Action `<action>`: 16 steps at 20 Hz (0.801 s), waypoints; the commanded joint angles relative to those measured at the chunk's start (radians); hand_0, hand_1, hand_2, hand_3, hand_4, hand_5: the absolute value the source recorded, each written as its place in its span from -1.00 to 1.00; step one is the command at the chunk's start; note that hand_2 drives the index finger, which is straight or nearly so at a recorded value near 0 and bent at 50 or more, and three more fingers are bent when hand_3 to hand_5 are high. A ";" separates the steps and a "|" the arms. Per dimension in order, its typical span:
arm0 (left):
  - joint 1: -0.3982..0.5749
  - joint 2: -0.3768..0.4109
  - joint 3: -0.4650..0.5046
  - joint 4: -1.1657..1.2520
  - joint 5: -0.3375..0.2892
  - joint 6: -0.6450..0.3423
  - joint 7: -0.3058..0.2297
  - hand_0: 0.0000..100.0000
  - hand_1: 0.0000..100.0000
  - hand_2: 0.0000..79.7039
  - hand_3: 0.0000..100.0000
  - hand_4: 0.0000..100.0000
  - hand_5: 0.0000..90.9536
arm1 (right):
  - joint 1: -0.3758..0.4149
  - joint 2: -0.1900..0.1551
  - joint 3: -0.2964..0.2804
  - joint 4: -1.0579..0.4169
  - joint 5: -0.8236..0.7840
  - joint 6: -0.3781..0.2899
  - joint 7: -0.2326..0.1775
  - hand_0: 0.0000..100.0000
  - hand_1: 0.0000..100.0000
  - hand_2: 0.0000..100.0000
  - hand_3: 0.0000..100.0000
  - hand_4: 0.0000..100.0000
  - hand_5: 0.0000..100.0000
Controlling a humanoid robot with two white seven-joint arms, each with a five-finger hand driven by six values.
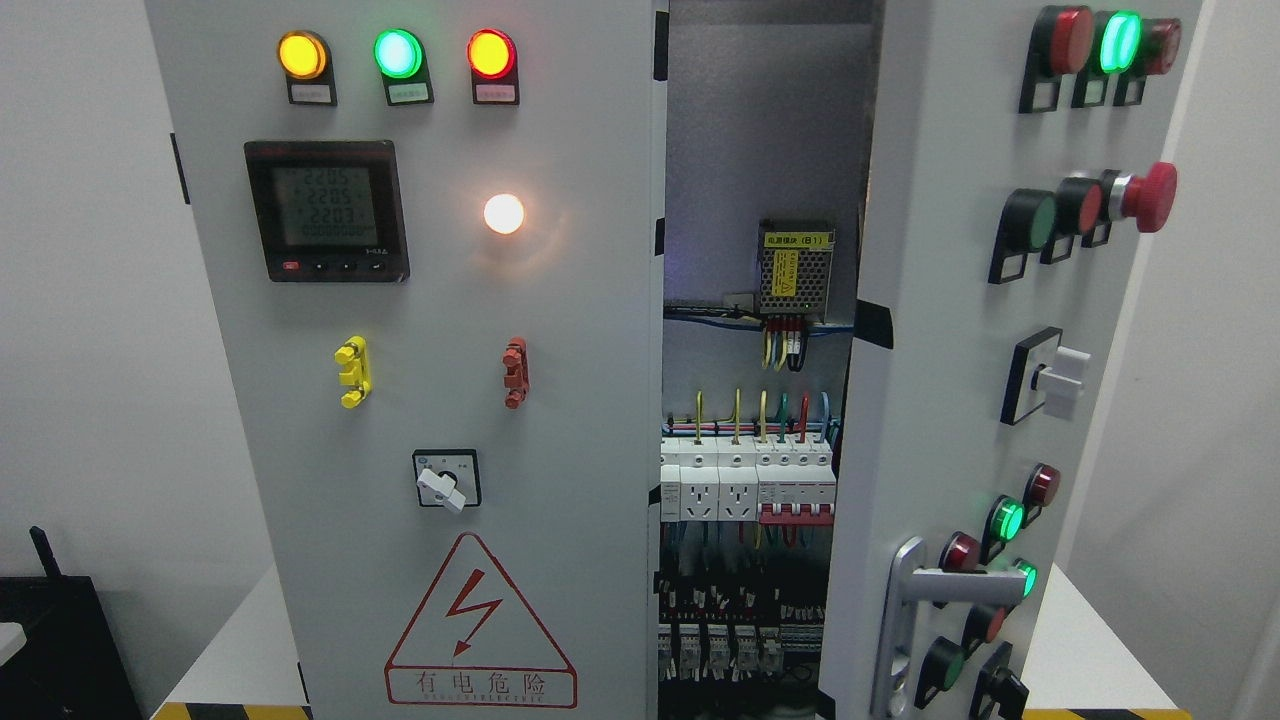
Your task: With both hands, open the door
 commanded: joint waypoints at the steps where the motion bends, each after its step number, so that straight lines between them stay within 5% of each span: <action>1: -0.672 0.064 -0.794 -0.164 -0.029 0.018 0.001 -0.76 -0.22 -1.00 -1.00 -1.00 -1.00 | 0.000 0.000 0.000 0.000 0.000 0.001 -0.001 -0.76 -0.22 -1.00 -1.00 -1.00 -1.00; 5: -1.101 -0.090 -1.176 -0.155 -0.124 0.171 0.002 -0.76 -0.22 -1.00 -1.00 -1.00 -1.00 | 0.000 0.000 0.000 0.000 0.000 0.001 -0.001 -0.76 -0.22 -1.00 -1.00 -1.00 -1.00; 9: -1.353 -0.223 -1.397 -0.120 -0.121 0.239 0.005 -0.76 -0.22 -1.00 -1.00 -1.00 -1.00 | 0.000 0.000 0.000 0.000 0.000 0.001 -0.001 -0.76 -0.22 -1.00 -1.00 -1.00 -1.00; 13: -1.564 -0.320 -1.635 -0.112 -0.092 0.237 0.010 -0.76 -0.22 -1.00 -1.00 -1.00 -1.00 | 0.000 0.000 0.000 0.000 0.000 0.001 -0.001 -0.76 -0.22 -1.00 -1.00 -1.00 -1.00; 16: -1.703 -0.389 -1.758 -0.112 0.017 0.236 0.031 -0.76 -0.22 -1.00 -1.00 -1.00 -1.00 | 0.000 0.000 0.000 0.000 0.000 0.001 -0.001 -0.76 -0.22 -1.00 -1.00 -1.00 -1.00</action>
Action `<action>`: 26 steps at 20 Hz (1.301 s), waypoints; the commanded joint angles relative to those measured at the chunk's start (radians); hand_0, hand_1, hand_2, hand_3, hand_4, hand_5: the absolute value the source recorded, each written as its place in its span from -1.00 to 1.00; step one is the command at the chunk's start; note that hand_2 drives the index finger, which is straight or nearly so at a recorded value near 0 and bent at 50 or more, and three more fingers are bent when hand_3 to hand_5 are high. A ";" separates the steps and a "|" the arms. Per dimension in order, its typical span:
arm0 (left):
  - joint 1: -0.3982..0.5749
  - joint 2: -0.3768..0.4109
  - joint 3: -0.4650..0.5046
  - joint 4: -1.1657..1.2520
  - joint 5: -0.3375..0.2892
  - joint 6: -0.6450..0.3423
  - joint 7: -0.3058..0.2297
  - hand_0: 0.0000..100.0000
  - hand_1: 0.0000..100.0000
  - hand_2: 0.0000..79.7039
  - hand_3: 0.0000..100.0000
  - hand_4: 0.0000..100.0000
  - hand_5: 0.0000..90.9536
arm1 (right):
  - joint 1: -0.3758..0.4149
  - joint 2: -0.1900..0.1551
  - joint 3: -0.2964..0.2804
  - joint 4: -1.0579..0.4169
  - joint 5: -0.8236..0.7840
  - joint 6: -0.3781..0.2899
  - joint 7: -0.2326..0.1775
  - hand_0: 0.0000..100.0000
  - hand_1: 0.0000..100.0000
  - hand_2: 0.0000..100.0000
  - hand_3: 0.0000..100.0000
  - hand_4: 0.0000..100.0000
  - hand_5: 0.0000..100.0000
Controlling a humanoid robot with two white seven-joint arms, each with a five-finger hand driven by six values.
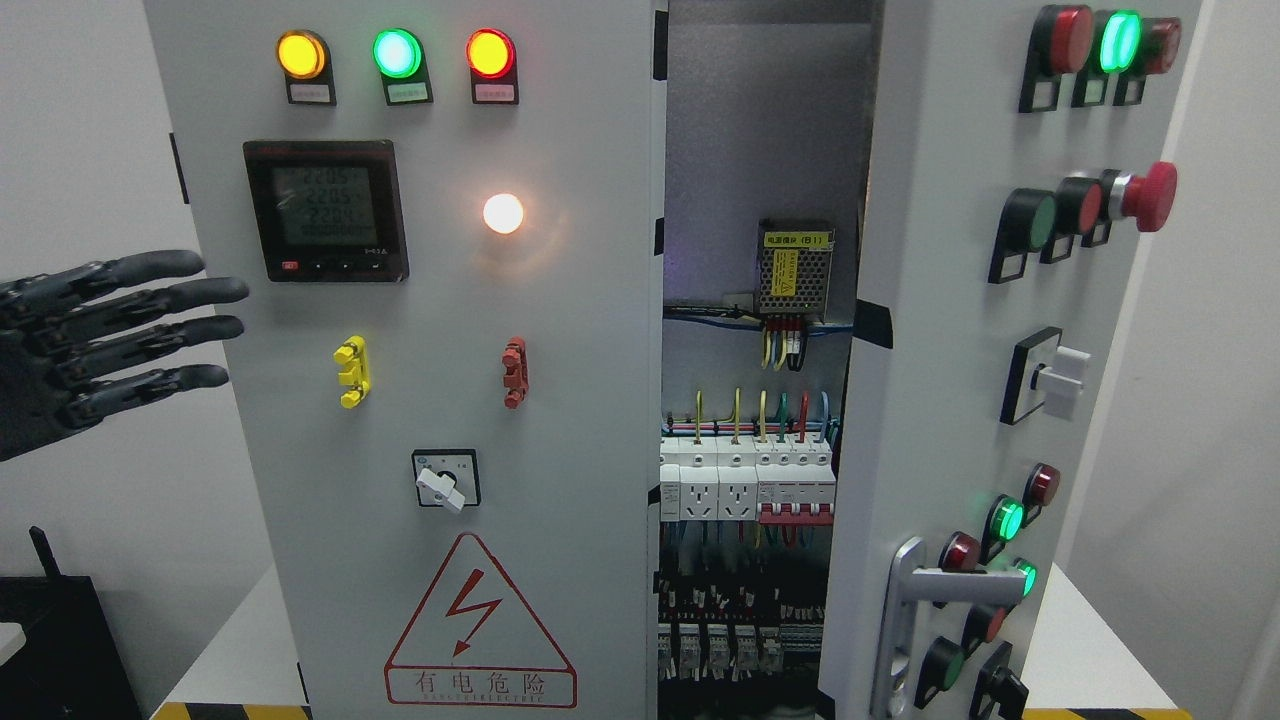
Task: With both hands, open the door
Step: 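Reach the left hand into the gap between the two cabinet doors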
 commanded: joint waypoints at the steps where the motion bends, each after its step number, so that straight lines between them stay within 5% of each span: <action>1: -0.352 -0.241 -0.677 -0.015 0.102 -0.001 0.018 -0.76 -0.22 -1.00 -1.00 -1.00 -1.00 | 0.000 0.000 0.000 0.000 0.000 0.001 -0.001 -0.76 -0.22 -1.00 -1.00 -1.00 -1.00; 5: -0.369 -0.361 -0.677 -0.015 0.125 -0.002 0.030 -0.76 -0.22 -1.00 -1.00 -1.00 -1.00 | 0.000 0.000 0.000 0.000 0.000 0.001 -0.001 -0.76 -0.22 -1.00 -1.00 -1.00 -1.00; 13: -0.389 -0.552 -0.674 0.044 0.297 -0.007 0.104 -0.76 -0.22 -1.00 -1.00 -1.00 -1.00 | 0.000 0.000 0.000 0.000 0.000 0.001 -0.001 -0.76 -0.22 -1.00 -1.00 -1.00 -1.00; 16: -0.383 -0.660 -0.658 0.129 0.291 0.002 0.112 -0.76 -0.22 -1.00 -1.00 -1.00 -1.00 | 0.000 0.000 0.000 0.000 0.000 0.001 -0.001 -0.76 -0.22 -1.00 -1.00 -1.00 -1.00; 26: -0.383 -0.771 -0.616 0.138 0.280 -0.007 0.162 -0.76 -0.22 -1.00 -1.00 -1.00 -1.00 | 0.000 0.000 -0.001 0.000 0.000 0.001 -0.001 -0.76 -0.22 -1.00 -1.00 -1.00 -1.00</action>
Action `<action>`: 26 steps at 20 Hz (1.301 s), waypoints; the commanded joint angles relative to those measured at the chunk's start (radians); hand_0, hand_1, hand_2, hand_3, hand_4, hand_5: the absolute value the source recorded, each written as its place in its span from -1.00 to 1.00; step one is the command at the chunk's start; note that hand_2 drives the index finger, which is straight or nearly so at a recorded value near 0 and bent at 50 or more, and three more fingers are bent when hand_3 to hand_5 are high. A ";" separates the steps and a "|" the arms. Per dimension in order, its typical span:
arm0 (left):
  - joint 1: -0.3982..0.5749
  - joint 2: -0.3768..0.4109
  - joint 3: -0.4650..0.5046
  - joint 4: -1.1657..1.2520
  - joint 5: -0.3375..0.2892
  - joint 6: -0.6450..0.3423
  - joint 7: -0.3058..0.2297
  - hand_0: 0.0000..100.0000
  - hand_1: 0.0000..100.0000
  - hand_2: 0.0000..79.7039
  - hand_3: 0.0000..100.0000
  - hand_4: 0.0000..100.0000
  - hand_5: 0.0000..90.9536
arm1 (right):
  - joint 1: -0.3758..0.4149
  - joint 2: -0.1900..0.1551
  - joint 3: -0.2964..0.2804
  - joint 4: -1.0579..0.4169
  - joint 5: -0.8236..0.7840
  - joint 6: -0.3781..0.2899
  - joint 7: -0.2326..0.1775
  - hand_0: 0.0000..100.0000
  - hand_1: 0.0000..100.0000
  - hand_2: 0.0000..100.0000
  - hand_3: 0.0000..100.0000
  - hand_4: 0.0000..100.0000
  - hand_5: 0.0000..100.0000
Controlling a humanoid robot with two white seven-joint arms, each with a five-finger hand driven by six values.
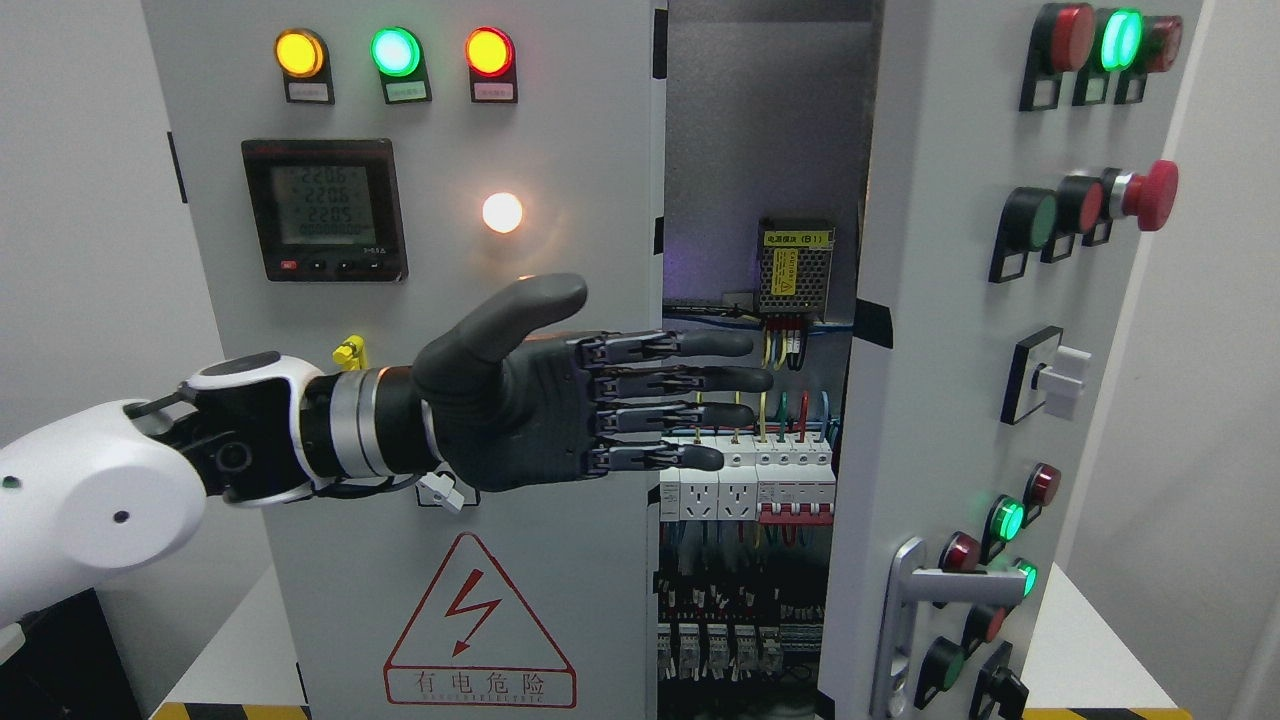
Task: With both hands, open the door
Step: 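Reach the left hand into the gap between the two cabinet doors, then push the push-button door outward with the left hand, swinging it open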
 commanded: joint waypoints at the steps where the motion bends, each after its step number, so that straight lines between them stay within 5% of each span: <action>1: -0.004 -0.191 -0.004 0.049 0.008 -0.004 0.021 -0.76 -0.22 -1.00 -1.00 -1.00 -1.00 | 0.000 0.000 0.000 0.000 0.000 0.001 -0.001 -0.76 -0.22 -1.00 -1.00 -1.00 -1.00; 7: 0.001 -0.243 0.048 0.052 0.017 -0.003 0.044 -0.76 -0.22 -1.00 -1.00 -1.00 -1.00 | 0.000 0.000 0.000 0.000 0.000 0.001 -0.001 -0.76 -0.22 -1.00 -1.00 -1.00 -1.00; 18: 0.001 -0.337 0.071 0.040 -0.010 -0.009 0.239 -0.76 -0.22 -1.00 -1.00 -1.00 -1.00 | 0.000 0.000 0.000 0.000 0.000 0.001 -0.001 -0.76 -0.22 -1.00 -1.00 -1.00 -1.00; 26: -0.002 -0.398 0.094 0.005 -0.038 -0.009 0.283 -0.76 -0.22 -1.00 -1.00 -1.00 -1.00 | 0.000 0.000 0.000 0.000 0.000 0.001 -0.001 -0.76 -0.22 -1.00 -1.00 -1.00 -1.00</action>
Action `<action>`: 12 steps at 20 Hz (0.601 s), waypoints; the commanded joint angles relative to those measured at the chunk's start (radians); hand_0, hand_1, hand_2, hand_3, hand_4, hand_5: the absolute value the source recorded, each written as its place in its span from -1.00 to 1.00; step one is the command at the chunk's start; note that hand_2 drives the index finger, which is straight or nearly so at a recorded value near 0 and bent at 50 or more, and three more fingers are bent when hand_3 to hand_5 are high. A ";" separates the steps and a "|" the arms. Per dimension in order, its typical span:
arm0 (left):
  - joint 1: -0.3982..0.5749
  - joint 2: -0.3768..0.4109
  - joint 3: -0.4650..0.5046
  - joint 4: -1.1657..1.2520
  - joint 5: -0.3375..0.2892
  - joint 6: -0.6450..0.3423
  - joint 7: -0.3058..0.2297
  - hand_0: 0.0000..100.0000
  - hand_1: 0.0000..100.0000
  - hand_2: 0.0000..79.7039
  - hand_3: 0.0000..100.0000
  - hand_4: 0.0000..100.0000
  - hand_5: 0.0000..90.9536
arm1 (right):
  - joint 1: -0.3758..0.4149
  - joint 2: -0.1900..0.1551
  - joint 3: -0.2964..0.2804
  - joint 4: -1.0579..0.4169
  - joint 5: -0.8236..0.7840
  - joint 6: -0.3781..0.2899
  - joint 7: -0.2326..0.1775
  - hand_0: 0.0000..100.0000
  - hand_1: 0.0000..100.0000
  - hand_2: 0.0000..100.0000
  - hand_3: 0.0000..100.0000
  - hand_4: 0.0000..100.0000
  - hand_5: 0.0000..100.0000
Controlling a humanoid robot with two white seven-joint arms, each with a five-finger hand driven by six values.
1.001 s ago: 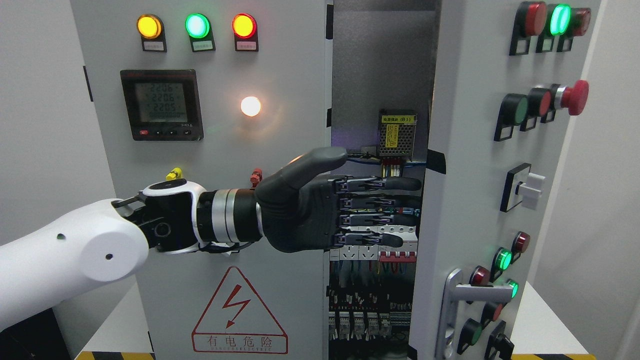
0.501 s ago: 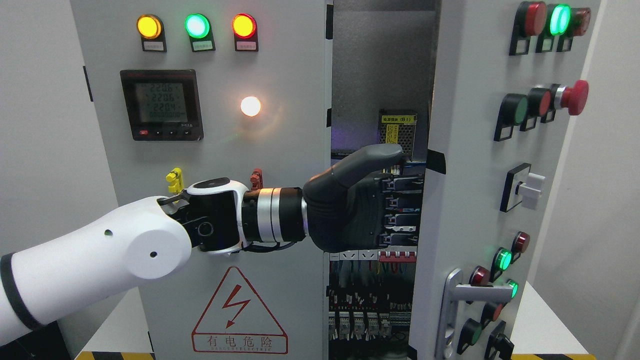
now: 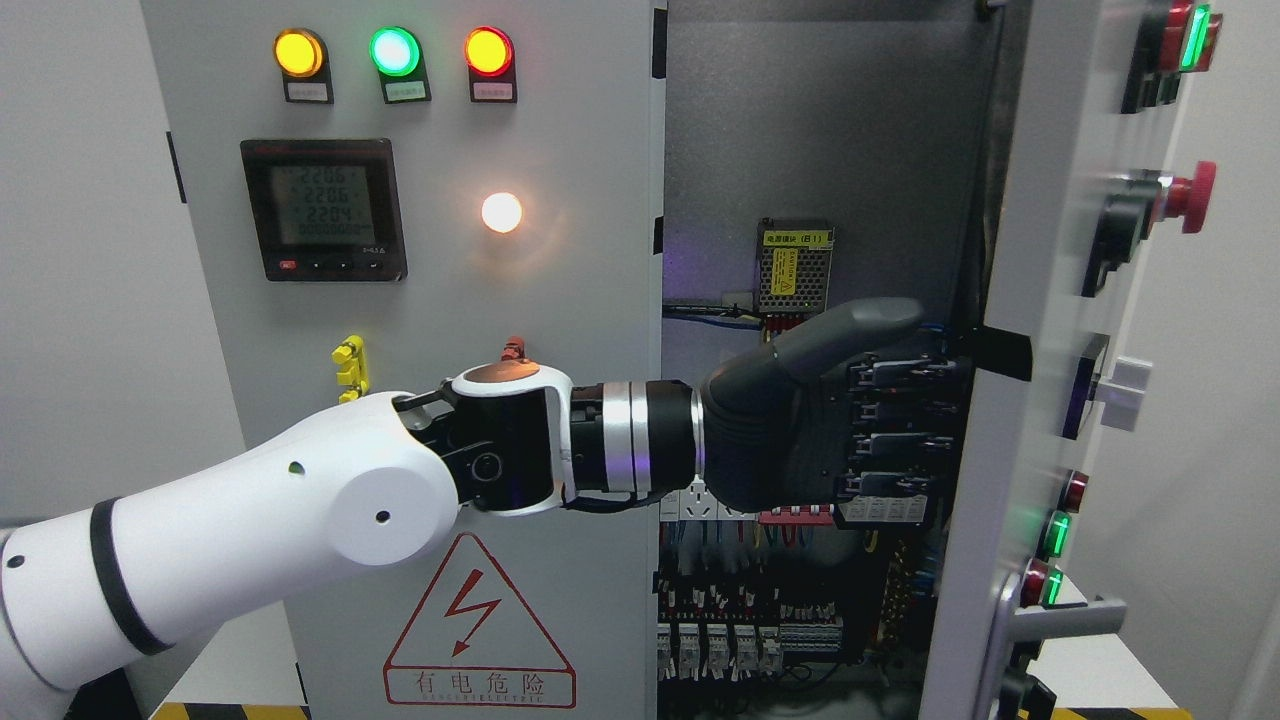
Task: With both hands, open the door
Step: 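Push the push-button door outward with the left hand, swinging it open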
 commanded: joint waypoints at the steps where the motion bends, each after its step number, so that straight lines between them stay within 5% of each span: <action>1: -0.003 -0.107 0.034 -0.029 -0.013 0.001 0.042 -0.76 -0.22 -1.00 -1.00 -1.00 -1.00 | 0.000 0.000 0.000 0.000 0.000 0.001 -0.001 -0.76 -0.22 -1.00 -1.00 -1.00 -1.00; 8: -0.020 -0.193 0.053 -0.023 -0.013 0.002 0.049 -0.76 -0.22 -1.00 -1.00 -1.00 -1.00 | 0.000 0.000 0.000 0.000 0.000 0.001 -0.001 -0.76 -0.22 -1.00 -1.00 -1.00 -1.00; 12: -0.018 -0.259 0.053 -0.022 -0.016 -0.010 0.111 -0.76 -0.22 -1.00 -1.00 -1.00 -1.00 | 0.000 0.000 -0.001 0.000 0.000 0.001 -0.001 -0.76 -0.22 -1.00 -1.00 -1.00 -1.00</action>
